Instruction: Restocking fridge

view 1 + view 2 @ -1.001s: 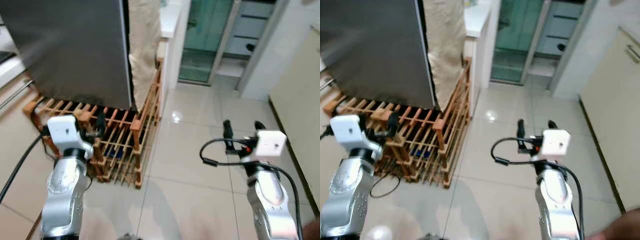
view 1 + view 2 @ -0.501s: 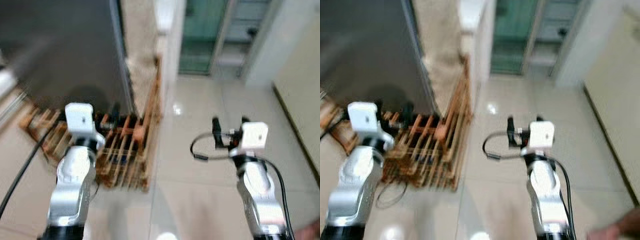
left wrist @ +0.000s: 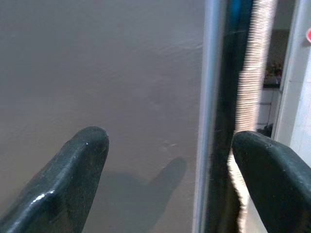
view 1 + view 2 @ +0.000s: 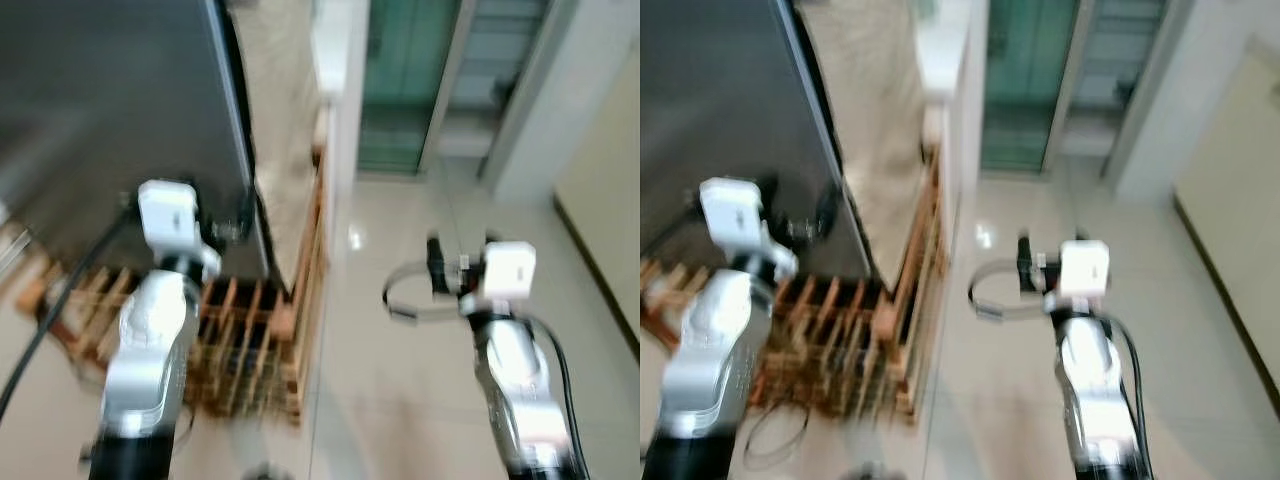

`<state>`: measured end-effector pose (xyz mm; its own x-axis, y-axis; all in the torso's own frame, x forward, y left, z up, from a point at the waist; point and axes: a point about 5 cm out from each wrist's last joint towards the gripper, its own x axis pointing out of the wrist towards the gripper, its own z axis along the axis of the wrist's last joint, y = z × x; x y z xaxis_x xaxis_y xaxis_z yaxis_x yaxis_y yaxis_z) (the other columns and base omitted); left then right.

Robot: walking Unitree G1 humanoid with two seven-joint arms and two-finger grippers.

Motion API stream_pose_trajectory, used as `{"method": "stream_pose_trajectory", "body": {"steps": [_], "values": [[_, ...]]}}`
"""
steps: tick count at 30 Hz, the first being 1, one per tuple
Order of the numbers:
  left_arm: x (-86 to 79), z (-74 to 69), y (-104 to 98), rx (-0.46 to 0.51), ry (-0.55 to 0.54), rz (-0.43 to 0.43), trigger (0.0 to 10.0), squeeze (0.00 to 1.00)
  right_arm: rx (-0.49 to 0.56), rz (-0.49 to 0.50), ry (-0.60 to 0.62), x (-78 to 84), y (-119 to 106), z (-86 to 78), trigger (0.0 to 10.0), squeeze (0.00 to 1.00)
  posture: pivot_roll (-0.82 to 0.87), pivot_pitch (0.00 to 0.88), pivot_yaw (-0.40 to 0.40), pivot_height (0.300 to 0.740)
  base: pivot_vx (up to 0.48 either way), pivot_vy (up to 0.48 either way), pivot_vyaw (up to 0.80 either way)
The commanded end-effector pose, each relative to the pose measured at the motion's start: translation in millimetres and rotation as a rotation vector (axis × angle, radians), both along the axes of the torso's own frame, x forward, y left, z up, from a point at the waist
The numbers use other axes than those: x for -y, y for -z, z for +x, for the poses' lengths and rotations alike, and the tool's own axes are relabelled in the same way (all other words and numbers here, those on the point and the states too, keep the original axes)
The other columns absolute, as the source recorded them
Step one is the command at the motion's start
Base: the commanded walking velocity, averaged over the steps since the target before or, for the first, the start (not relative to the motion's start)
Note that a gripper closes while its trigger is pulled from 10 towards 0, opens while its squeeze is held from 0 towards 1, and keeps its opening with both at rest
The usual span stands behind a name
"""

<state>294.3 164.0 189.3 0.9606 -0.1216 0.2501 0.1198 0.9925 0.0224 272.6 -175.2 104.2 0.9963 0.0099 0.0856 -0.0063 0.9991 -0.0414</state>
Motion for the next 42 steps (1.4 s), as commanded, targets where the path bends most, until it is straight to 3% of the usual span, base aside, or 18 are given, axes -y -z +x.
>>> {"method": "stream_pose_trajectory", "body": {"steps": [1, 7, 11, 13, 18, 28, 42], "values": [[1.8, 2.1, 12, -0.061, 0.001, 0.059, 10.0, 0.0, 0.017, -0.007, 0.002, -0.4, -4, 2.5, 10.0, 0.0, -0.12, 0.0, 0.038, 0.74, 0.0, 0.0, 0.0], [1.2, 7.7, 14, -0.101, 0.022, -0.009, 10.0, 0.0, 0.016, -0.007, 0.001, -0.9, -4, 5.2, 10.0, 0.0, -0.13, 0.0, 0.046, 0.74, 0.0, 0.0, 0.0], [23.7, 19.9, 28, -0.193, 0.116, 0.081, 10.0, 0.0, 0.005, -0.008, -0.002, -1.7, -2, 6.4, 10.0, 0.0, -0.12, 0.0, 0.044, 0.74, 0.0, 0.0, 0.0], [29.9, 30.0, 32, -0.229, 0.114, 0.07, 10.0, 0.0, 0.002, -0.009, -0.009, -3.5, -1, 7.7, 10.0, 0.0, -0.13, 0.0, 0.046, 0.74, 0.0, 0.0, 0.0], [37.5, 41.2, 10, -0.173, 0.136, 0.006, 10.0, 0.0, 0.006, -0.014, -0.014, -4.2, -3, 8.5, 10.0, 0.0, -0.14, 0.0, 0.054, 0.74, 0.0, 0.0, 0.0], [52.6, 48.0, -3, -0.161, 0.161, -0.053, 10.0, 0.0, -0.002, -0.017, -0.011, -3.7, -1, 5.7, 10.0, 0.0, -0.15, 0.0, 0.055, 0.74, 0.0, 0.0, 0.0], [47.7, 59.5, -4, -0.241, 0.058, -0.164, 10.0, 0.0, -0.007, -0.019, -0.011, -4.0, 0, 8.1, 10.0, 0.0, -0.16, 0.0, 0.058, 0.74, 0.0, 0.0, 0.0]]}}
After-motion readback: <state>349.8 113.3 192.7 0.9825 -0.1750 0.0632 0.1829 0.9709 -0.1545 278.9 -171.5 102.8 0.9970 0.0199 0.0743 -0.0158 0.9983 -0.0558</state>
